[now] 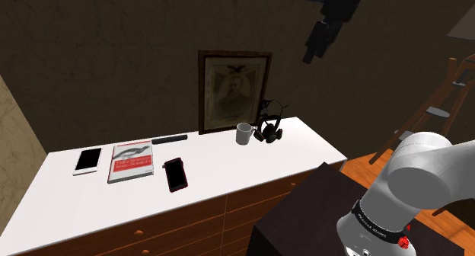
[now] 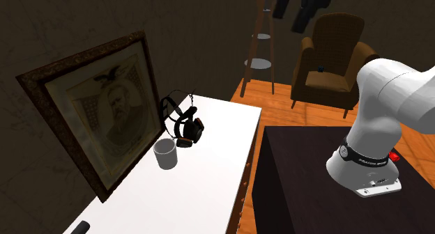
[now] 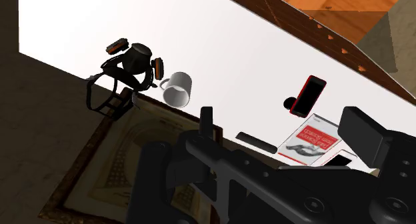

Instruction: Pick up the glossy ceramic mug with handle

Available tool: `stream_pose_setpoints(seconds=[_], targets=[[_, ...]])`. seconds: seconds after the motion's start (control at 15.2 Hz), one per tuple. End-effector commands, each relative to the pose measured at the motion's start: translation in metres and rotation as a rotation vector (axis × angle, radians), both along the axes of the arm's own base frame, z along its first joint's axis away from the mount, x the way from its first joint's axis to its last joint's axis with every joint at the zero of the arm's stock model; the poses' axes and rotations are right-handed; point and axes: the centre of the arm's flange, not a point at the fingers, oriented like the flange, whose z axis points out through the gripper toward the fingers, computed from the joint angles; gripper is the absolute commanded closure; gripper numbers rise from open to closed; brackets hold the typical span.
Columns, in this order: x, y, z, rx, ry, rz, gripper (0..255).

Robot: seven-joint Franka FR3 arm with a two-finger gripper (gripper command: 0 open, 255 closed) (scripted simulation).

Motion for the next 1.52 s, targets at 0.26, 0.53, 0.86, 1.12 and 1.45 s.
stream_pose_setpoints(seconds=[0.26, 0.53, 0.86, 1.12, 1.45], targets=[[0.034, -0.008, -0.04, -0.002, 0.011, -0.001, 0], [0.068, -0.016, -0.081, -0.004, 0.023, -0.001, 0], [0.11, -0.026, -0.132, -0.007, 0.037, -0.002, 0], [0.143, -0.034, -0.174, -0.009, 0.049, -0.002, 0], [0.184, -0.045, -0.226, -0.011, 0.063, -0.003, 0]])
